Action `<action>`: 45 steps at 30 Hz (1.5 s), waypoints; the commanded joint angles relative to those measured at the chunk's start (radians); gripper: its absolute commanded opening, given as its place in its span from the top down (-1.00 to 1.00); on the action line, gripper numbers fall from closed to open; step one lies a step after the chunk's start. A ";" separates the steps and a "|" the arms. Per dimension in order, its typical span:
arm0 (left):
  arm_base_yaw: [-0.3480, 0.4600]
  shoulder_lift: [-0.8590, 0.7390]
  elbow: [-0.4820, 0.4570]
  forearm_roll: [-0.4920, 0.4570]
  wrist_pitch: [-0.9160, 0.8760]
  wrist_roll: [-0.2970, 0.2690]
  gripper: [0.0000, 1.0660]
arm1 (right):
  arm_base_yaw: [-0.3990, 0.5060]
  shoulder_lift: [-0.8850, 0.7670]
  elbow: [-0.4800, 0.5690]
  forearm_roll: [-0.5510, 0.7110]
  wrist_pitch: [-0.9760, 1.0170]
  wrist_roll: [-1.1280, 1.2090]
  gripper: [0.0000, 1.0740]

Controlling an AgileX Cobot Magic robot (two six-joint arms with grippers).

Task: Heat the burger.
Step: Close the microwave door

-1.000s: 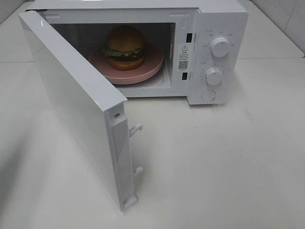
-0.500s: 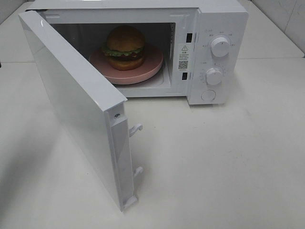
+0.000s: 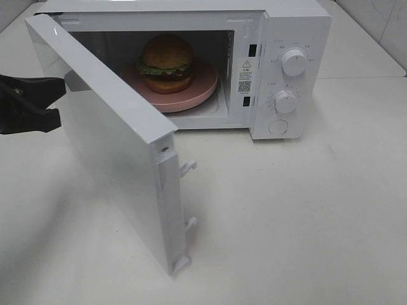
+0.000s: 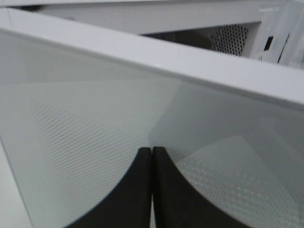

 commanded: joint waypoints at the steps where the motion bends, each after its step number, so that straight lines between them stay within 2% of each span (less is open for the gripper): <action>1: -0.045 0.028 -0.022 -0.057 -0.002 0.034 1.00 | -0.001 -0.028 0.001 -0.001 -0.007 0.003 -0.42; 3: -0.089 0.052 -0.037 -0.102 -0.001 0.066 1.00 | -0.001 -0.028 0.001 -0.001 -0.007 0.003 -0.42; 11: -0.203 0.129 -0.124 -0.203 0.016 0.132 1.00 | -0.001 -0.028 0.001 -0.001 -0.007 0.003 -0.42; 21: -0.293 0.216 -0.242 -0.264 0.035 0.134 1.00 | -0.001 -0.028 0.001 -0.001 -0.007 0.003 -0.42; 27: -0.327 0.250 -0.306 -0.266 0.088 0.134 1.00 | -0.001 -0.028 0.001 -0.001 -0.007 0.003 -0.42; 29: -0.345 0.281 -0.359 -0.266 0.099 0.134 1.00 | -0.001 -0.028 0.001 -0.001 -0.007 0.003 -0.42; 38: -0.378 0.339 -0.443 -0.267 0.131 0.133 1.00 | -0.001 -0.028 0.001 -0.001 -0.007 0.003 -0.42; 41: -0.401 0.387 -0.504 -0.267 0.134 0.133 1.00 | -0.001 -0.028 0.001 -0.001 -0.007 0.003 -0.42; 44: -0.407 0.396 -0.516 -0.267 0.136 0.133 1.00 | -0.001 -0.028 0.001 -0.001 -0.007 0.003 -0.42; 45: -0.417 0.414 -0.549 -0.267 0.161 0.133 1.00 | -0.001 -0.028 0.001 -0.001 -0.007 0.003 -0.42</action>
